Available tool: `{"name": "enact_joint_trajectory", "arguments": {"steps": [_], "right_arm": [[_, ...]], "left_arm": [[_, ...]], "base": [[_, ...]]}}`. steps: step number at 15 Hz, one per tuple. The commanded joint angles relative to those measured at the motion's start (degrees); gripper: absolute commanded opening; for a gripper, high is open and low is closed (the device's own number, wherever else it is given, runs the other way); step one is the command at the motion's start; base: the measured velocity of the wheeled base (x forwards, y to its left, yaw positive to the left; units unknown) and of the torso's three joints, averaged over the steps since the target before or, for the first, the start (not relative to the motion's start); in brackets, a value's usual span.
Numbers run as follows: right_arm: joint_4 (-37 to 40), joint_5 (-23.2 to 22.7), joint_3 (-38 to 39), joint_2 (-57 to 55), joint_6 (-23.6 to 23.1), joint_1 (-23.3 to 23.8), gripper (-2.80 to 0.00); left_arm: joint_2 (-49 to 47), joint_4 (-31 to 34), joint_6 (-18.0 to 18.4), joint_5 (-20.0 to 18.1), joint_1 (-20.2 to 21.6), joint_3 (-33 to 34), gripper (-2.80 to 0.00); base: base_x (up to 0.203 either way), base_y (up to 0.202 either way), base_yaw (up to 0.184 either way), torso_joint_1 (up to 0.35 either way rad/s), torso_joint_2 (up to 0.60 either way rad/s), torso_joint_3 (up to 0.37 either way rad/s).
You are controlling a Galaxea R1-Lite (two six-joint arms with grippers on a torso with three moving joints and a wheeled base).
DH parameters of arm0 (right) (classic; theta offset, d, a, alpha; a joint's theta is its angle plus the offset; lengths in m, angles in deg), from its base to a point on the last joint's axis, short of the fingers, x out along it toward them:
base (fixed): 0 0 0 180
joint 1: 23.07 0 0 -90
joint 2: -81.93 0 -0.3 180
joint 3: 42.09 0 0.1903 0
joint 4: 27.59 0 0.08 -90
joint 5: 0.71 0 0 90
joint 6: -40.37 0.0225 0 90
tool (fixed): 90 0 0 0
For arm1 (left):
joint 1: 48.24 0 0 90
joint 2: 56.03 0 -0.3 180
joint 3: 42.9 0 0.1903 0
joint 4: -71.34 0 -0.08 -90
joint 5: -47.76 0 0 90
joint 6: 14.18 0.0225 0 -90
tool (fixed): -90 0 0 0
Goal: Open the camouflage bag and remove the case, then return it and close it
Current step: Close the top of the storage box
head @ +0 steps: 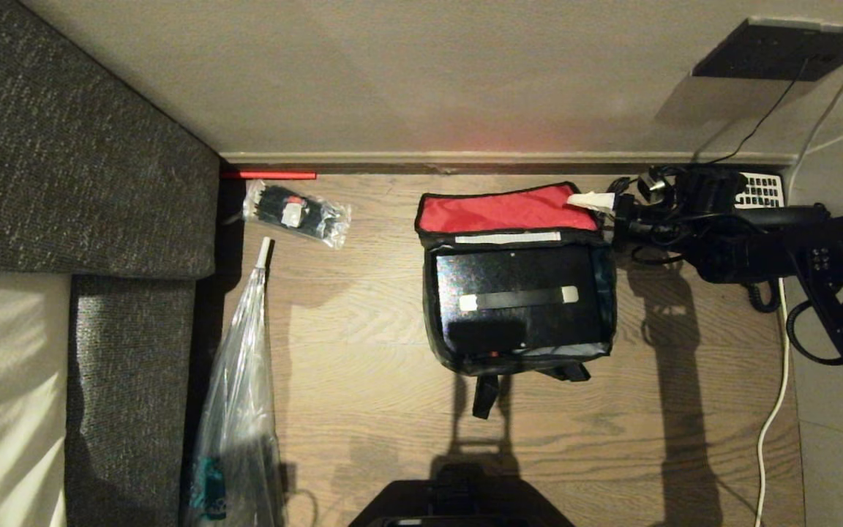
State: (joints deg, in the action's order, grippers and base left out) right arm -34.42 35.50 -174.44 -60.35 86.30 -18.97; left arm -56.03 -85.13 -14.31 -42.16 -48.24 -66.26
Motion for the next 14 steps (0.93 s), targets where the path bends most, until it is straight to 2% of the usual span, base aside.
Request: {"name": "enact_joint_trajectory", "arguments": {"steps": [1,3,4,5,7,11,12,14], "right_arm": [[3.6,3.6,0.0,0.6,-4.3,-0.4,0.0],[5.8,9.7,0.0,0.9,-10.5,-0.9,0.0],[6.0,10.1,0.0,1.1,-11.6,-0.9,0.0],[5.8,9.8,0.0,1.2,-9.7,-0.9,0.0],[2.8,7.9,-0.1,1.2,-3.3,-1.1,0.0],[-12.3,5.5,-0.1,1.0,20.1,-2.5,0.0],[-14.5,4.8,-0.1,1.0,23.3,-2.8,0.0],[-14.3,4.1,-0.1,1.3,23.9,-2.9,0.0]], "left_arm": [[0.1,0.0,0.0,0.0,0.0,0.0,-2.8],[0.1,0.0,0.0,0.0,0.0,0.1,-2.8],[0.1,0.0,0.0,0.0,0.0,0.1,-2.8],[0.1,0.0,0.0,0.0,0.0,0.1,-2.8],[0.1,0.0,0.0,0.0,0.0,0.1,-2.8],[0.1,0.0,0.0,0.0,0.0,0.1,-2.8],[0.1,0.0,0.0,0.0,0.0,0.1,-2.8],[0.1,0.0,0.0,0.0,0.0,0.0,-2.8]], "base": [[0.0,0.0,0.0,0.0,0.0,0.0],[0.0,0.0,0.0,0.0,0.0,0.0],[0.0,0.0,0.0,0.0,0.0,0.0],[0.0,0.0,0.0,0.0,0.0,0.0],[0.0,0.0,0.0,0.0,0.0,0.0],[0.0,0.0,0.0,0.0,0.0,0.0],[0.0,0.0,0.0,0.0,0.0,0.0],[0.0,0.0,0.0,0.0,0.0,0.0]]}}
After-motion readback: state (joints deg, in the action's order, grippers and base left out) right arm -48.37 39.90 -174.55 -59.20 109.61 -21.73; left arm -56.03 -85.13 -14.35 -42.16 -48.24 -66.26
